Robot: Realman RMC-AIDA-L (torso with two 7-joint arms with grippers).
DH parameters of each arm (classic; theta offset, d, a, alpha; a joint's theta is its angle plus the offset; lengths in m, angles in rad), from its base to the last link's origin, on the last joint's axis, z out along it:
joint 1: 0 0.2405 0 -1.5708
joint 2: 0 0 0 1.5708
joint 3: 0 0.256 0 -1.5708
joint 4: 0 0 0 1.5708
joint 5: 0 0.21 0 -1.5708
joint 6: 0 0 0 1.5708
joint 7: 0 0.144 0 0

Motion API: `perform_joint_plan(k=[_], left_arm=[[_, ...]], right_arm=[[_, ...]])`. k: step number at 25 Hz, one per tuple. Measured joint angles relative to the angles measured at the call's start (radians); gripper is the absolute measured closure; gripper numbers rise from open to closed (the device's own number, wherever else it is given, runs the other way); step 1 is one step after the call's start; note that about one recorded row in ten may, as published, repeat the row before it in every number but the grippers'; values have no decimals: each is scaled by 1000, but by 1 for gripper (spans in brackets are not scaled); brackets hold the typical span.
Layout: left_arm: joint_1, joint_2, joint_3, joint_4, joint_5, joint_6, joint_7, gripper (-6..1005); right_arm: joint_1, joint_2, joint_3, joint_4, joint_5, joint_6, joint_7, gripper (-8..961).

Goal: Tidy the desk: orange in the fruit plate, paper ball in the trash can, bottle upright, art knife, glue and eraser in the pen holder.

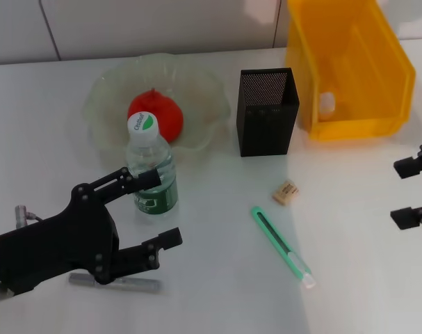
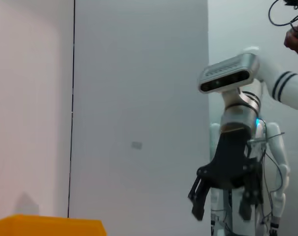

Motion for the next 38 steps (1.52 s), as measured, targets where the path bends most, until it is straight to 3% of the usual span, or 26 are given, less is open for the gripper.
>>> perform_joint_plan(k=[2,3,9,13,14,18,21,24,26,27,29,32,38], left_arm=[[0,-1,1,-23,-1,-2,1,197],[0,-1,1,-23,-1,-2,1,197],[1,-3,1,-50,-4,-7,1,198],[1,-3,-1,-52,-5,-14,-4,199],[1,-3,-3,-52,-5,-15,-7,199],[2,-4,-6,-53,-7,-15,-12,200],[4,-5,-6,-54,-7,-15,-12,201],[5,-4,0,-54,-7,-19,-9,201],[5,-3,0,-54,-7,-21,-9,201],[4,-1,1,-54,-7,-21,-10,202],[3,1,1,-54,-4,-22,-12,202],[2,3,1,-54,-1,-22,-10,202],[0,3,1,-54,4,-24,-4,204]], right_arm=[[60,-2,-131,-55,-160,-7,5,129],[60,-2,-131,-55,-160,-7,5,129],[148,15,-375,-113,-332,6,-44,129],[152,28,-438,-140,-357,37,-88,130],[153,39,-461,-147,-377,53,-111,130],[155,48,-473,-144,-400,75,-87,133],[179,49,-485,-133,-423,85,103,135],[186,53,-559,-144,-446,107,466,135],[181,55,-581,-148,-448,118,536,135],[164,58,-642,-151,-452,139,655,134],[151,59,-680,-151,-459,155,706,134],[97,61,-837,-126,-536,267,841,134],[61,63,-922,-55,-550,409,920,137]])
